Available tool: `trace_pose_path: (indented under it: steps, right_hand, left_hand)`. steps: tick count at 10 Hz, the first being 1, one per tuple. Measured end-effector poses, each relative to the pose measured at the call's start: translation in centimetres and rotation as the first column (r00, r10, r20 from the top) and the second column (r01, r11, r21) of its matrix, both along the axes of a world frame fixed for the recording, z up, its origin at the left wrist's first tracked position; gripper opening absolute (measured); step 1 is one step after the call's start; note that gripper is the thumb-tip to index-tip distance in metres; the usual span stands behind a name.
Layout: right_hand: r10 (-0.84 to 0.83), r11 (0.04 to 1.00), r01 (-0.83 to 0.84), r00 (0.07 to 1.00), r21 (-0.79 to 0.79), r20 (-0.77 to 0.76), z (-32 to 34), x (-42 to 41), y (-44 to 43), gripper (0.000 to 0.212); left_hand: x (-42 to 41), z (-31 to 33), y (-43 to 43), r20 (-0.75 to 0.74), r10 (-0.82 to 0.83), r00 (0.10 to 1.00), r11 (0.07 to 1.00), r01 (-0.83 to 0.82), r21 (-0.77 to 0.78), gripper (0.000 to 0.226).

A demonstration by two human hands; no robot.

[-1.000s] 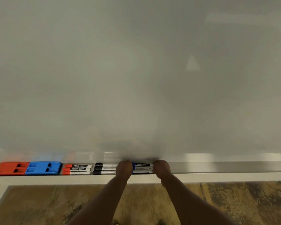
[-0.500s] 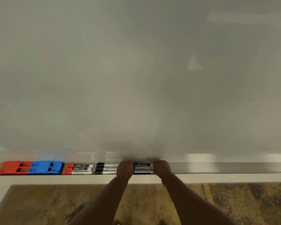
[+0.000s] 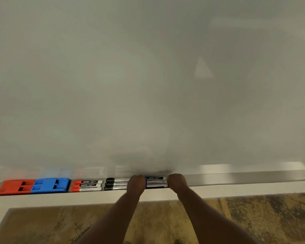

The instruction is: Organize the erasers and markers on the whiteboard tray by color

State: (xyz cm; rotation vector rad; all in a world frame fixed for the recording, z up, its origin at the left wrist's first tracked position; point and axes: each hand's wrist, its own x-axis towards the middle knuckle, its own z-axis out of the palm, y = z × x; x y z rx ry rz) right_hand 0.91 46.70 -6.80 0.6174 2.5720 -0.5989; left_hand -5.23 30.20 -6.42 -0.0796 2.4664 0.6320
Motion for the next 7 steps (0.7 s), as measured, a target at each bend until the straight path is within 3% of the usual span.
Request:
trace_pose_path:
  steps: [1, 2, 3, 4, 6, 7]
  right_hand:
    - [-0.239, 0.962, 0.230, 0.970, -0.147, -0.043, 0.1, 0.6, -0.5, 0.030]
    - [-0.588, 0.758, 0.511, 0.805, -0.405, -0.084, 0.7, 1.0, -1.8, 0.029]
    - [-0.658, 0.683, 0.536, 0.747, -0.496, -0.098, 1.8, 1.8, -3.2, 0.032]
    - [-0.656, 0.688, 0.527, 0.746, -0.499, -0.116, 2.9, 2.7, -4.7, 0.029]
    - [-0.603, 0.767, 0.482, 0.767, -0.423, -0.220, 4.9, 4.9, -7.6, 0.023]
    - [-0.584, 0.786, 0.467, 0.776, -0.405, -0.238, 5.6, 6.0, -8.8, 0.027]
  left_hand:
    - [0.3, 0.2, -0.9, -0.097, -0.219, 0.971, 0.969, 0.204, -0.139, 0.036]
    - [0.9, 0.9, -1.8, -0.124, -0.268, 0.955, 0.954, 0.244, -0.175, 0.033]
    - [1.4, 1.4, -3.1, -0.165, -0.338, 0.927, 0.931, 0.303, -0.203, 0.034]
    - [2.1, 2.0, -4.5, -0.207, -0.444, 0.872, 0.881, 0.383, -0.276, 0.035]
    - [3.4, 2.9, -8.2, -0.285, -0.595, 0.752, 0.786, 0.469, -0.402, 0.037]
    - [4.5, 3.7, -9.6, -0.322, -0.599, 0.733, 0.782, 0.449, -0.434, 0.037]
